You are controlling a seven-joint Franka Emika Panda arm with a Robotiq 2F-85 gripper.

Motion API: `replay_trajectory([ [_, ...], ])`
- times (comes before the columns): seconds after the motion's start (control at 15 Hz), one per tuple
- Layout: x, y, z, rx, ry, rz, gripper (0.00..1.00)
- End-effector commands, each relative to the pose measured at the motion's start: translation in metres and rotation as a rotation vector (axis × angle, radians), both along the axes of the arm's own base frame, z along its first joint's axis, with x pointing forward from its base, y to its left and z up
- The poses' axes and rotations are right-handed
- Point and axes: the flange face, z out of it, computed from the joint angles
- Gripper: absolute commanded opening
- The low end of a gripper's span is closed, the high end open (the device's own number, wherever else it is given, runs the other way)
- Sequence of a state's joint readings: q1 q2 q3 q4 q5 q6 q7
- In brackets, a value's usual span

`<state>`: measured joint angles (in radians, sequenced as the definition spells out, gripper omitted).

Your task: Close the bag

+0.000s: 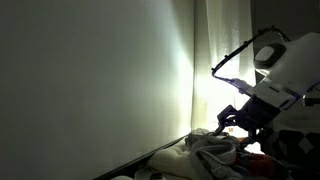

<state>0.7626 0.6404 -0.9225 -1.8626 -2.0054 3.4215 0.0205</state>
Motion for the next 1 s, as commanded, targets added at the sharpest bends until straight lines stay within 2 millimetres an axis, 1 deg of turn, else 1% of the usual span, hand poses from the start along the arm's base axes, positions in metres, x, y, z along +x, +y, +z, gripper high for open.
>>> replay_trajectory([
  [0.0, -0.008, -0.008, -0.006, 0.028, 0.043, -0.039, 1.0],
  [0.07, -0.018, -0.006, -0.009, 0.04, 0.074, -0.045, 1.0],
  [0.13, -0.04, 0.0, -0.022, 0.059, 0.116, -0.017, 1.0],
  [0.27, -0.065, 0.018, -0.029, 0.067, 0.172, 0.032, 1.0],
  [0.33, -0.081, 0.027, -0.033, 0.068, 0.205, 0.063, 1.0],
  [0.4, -0.09, 0.034, -0.034, 0.068, 0.221, 0.084, 1.0],
  [0.53, -0.107, 0.045, -0.036, 0.056, 0.248, 0.115, 1.0],
  [0.6, -0.109, 0.049, -0.033, 0.052, 0.242, 0.116, 1.0],
  [0.67, -0.116, 0.051, -0.036, 0.06, 0.259, 0.123, 1.0],
  [0.8, -0.121, 0.051, -0.036, 0.061, 0.267, 0.126, 1.0],
  [0.93, -0.13, 0.049, -0.039, 0.059, 0.289, 0.131, 1.0],
])
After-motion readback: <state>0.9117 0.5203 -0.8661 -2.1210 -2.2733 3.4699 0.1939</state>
